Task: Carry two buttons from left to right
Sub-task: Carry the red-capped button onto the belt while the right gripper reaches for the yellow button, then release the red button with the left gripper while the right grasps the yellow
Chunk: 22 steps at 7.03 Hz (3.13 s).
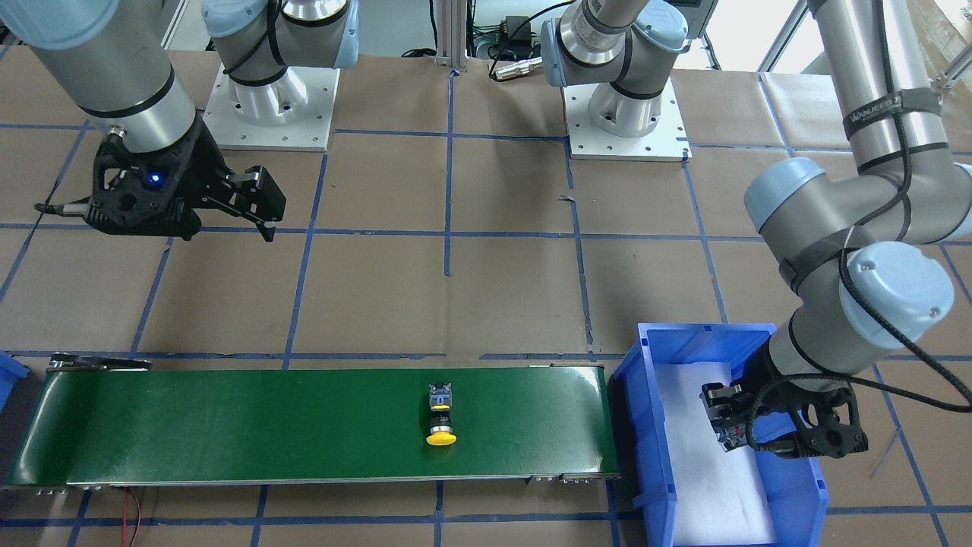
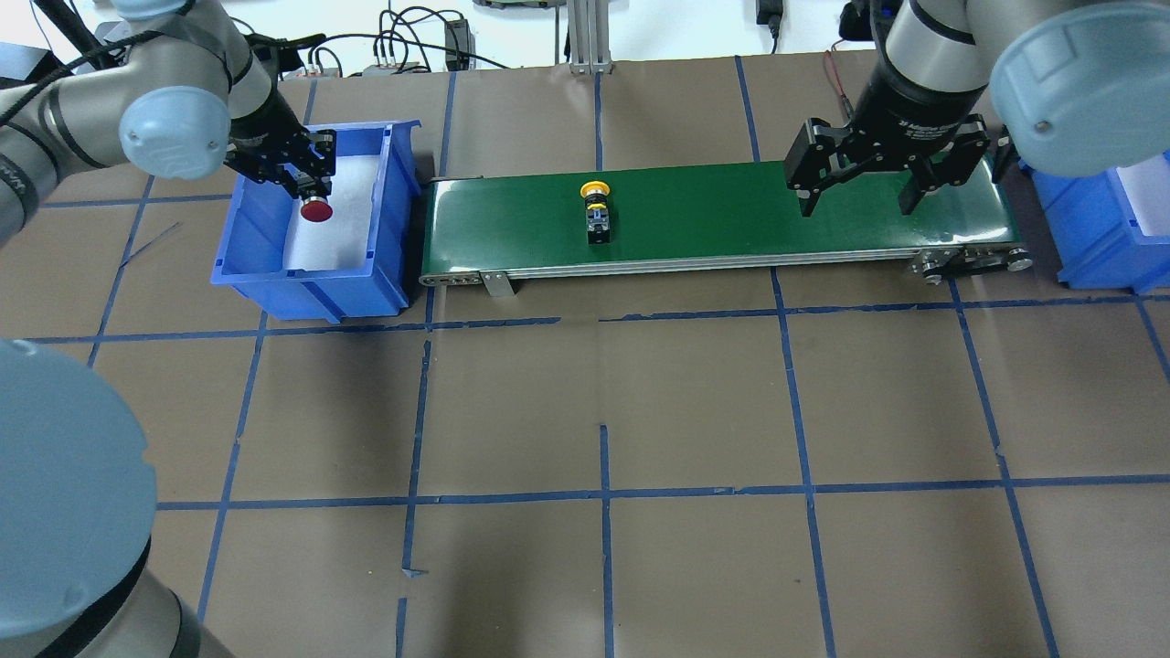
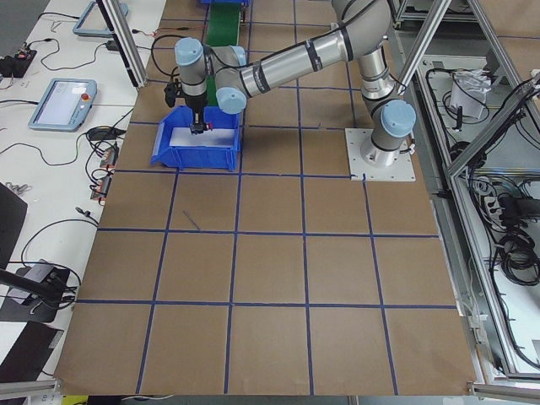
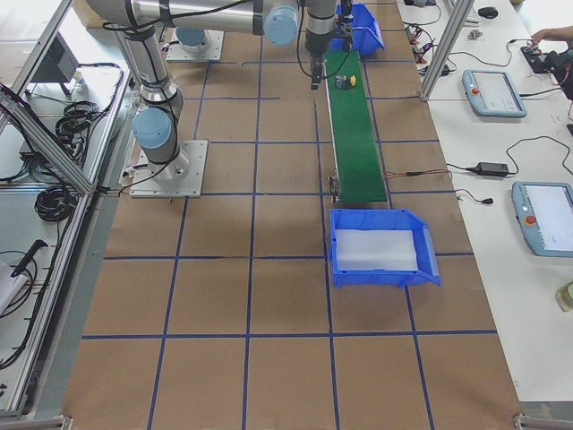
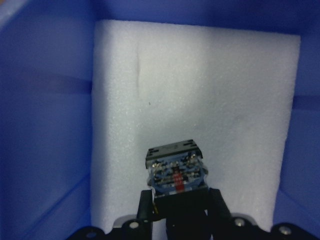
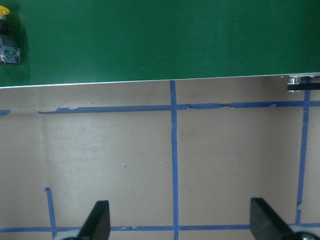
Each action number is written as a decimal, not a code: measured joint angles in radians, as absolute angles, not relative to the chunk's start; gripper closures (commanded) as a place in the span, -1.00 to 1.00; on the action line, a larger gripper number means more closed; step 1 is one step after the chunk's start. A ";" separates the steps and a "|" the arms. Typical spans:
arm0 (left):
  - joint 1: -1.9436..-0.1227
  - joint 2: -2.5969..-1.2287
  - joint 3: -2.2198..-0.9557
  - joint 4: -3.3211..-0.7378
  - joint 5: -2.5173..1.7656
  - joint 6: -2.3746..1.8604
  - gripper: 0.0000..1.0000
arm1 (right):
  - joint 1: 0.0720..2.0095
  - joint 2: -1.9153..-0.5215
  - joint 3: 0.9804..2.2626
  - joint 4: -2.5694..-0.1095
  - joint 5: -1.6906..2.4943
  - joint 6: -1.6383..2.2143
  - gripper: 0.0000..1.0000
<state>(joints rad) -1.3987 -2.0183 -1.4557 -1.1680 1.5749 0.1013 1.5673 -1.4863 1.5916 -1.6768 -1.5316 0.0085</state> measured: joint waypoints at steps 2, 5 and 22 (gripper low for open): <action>-1.481 -1.923 -1.455 -1.222 1.579 0.084 0.81 | 1.626 -1.403 1.586 -1.784 -1.499 0.046 -0.93; -1.598 -1.972 -1.455 -1.178 1.591 0.030 0.81 | 1.688 -1.271 1.554 -1.924 -1.460 0.102 -0.92; -1.441 -1.833 -1.372 -1.644 1.606 -0.019 -1.00 | 1.781 -1.009 1.452 -2.102 -1.513 0.267 0.70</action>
<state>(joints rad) -1.4415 -1.8327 -1.3717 -1.6442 1.6059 -0.0194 1.7806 -1.0087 1.4518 -2.1022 -1.5130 0.2672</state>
